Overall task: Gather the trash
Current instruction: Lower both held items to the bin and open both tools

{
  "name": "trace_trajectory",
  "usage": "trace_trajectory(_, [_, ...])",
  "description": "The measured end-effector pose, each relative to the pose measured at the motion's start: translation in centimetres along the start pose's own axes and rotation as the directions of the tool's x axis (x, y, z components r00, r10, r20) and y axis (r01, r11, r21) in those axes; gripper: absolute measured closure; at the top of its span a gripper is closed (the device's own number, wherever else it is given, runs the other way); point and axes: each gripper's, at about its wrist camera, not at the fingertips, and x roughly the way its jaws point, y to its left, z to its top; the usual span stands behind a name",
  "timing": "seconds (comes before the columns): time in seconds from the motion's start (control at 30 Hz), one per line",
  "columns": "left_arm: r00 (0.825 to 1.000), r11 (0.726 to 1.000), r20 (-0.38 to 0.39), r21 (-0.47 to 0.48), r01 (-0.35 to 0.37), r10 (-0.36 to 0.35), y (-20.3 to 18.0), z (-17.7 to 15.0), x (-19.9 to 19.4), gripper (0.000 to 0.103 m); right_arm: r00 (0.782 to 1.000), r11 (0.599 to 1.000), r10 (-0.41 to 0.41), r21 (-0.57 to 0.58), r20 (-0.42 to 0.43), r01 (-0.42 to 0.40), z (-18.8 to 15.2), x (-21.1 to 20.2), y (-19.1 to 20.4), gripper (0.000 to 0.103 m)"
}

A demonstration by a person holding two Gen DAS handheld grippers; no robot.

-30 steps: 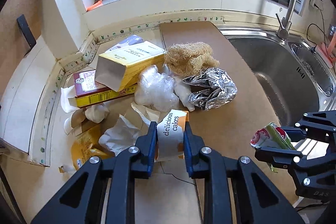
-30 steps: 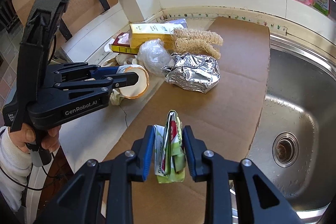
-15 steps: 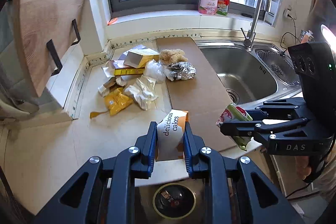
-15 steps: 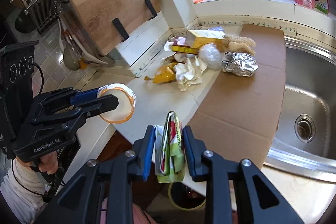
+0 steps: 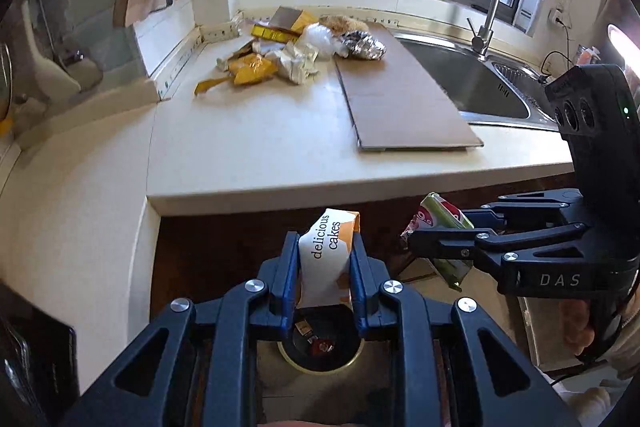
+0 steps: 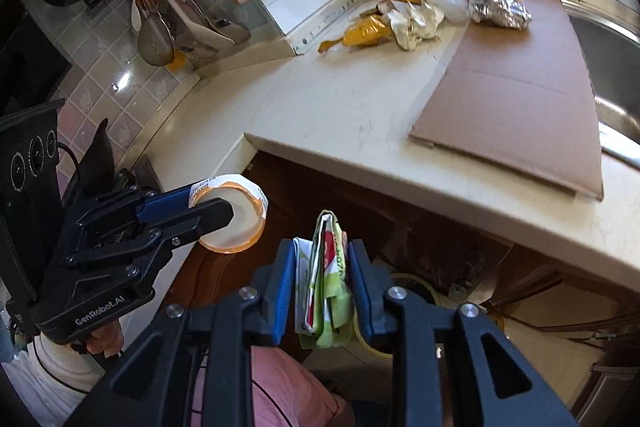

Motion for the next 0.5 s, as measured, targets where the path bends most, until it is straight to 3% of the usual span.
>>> trace_trajectory(0.23, [0.991,0.981,-0.119,-0.193,0.035,-0.059,2.7,-6.2,7.2,0.082,0.995,0.991,-0.037,0.129,-0.092,0.049,-4.6,6.8,-2.9,0.075])
trace_trajectory(0.5, [0.971,0.971,-0.235,-0.24,-0.018,-0.04,3.4,-12.0,15.2,0.082,0.983,0.968,-0.032,0.238,-0.178,0.075,-8.4,13.3,-6.2,0.073])
